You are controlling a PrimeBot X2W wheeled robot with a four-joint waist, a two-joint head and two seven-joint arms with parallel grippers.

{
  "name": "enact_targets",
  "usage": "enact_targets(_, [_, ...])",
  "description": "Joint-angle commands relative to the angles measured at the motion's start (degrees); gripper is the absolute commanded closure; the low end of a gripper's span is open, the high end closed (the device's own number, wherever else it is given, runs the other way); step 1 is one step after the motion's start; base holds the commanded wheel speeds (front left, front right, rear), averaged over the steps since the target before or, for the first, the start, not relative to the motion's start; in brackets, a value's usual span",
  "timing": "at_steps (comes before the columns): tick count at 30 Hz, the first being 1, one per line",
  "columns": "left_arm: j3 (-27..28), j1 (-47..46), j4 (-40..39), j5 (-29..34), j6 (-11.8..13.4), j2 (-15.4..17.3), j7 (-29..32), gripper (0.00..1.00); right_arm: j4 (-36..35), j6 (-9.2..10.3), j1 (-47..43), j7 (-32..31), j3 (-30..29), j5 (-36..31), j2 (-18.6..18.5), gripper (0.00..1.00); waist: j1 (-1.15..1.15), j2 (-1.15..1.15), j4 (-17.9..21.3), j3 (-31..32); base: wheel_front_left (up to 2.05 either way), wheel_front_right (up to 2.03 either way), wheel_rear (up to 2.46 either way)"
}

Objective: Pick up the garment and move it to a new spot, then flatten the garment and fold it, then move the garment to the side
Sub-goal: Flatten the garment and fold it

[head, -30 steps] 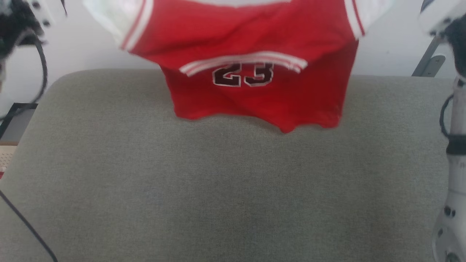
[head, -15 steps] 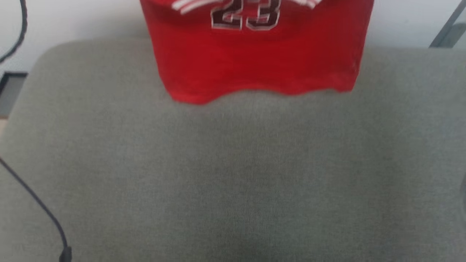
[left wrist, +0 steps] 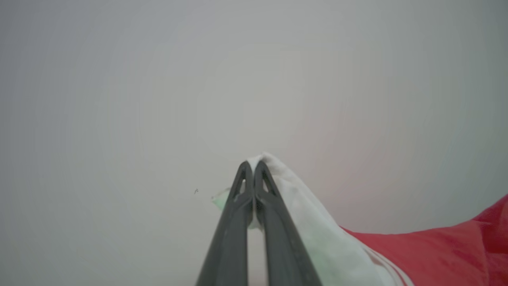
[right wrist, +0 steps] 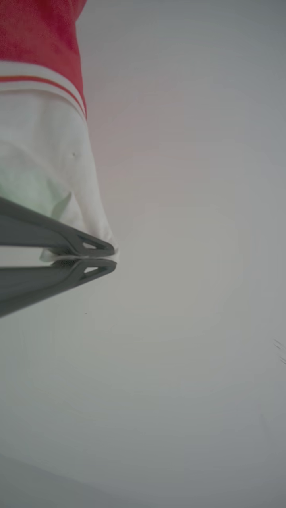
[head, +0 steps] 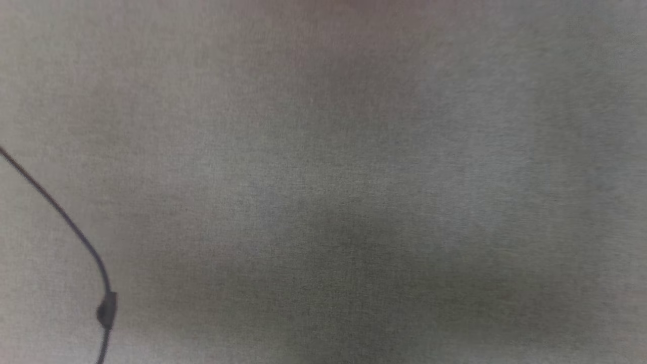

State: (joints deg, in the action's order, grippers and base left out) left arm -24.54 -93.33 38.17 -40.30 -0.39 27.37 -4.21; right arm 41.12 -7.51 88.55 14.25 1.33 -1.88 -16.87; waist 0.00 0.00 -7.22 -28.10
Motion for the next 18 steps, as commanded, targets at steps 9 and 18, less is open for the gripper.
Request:
enact_targets(9, [-2.3,6.0,12.4,-1.5,-4.6,-4.9,-3.5,1.0,9.3,0.07,-6.3,0.7,5.0,0.7,0.2,1.0,0.0,0.0,-3.0,-2.4,0.0,0.0,0.0])
enact_targets(18, [-5.0,15.1,18.5,-5.4,-6.6,-5.7,5.7,1.0,13.5,0.07,-15.3,-8.7,12.3,17.7,0.0,1.0,0.0,0.0,-2.7,3.2,0.0,0.0,0.0])
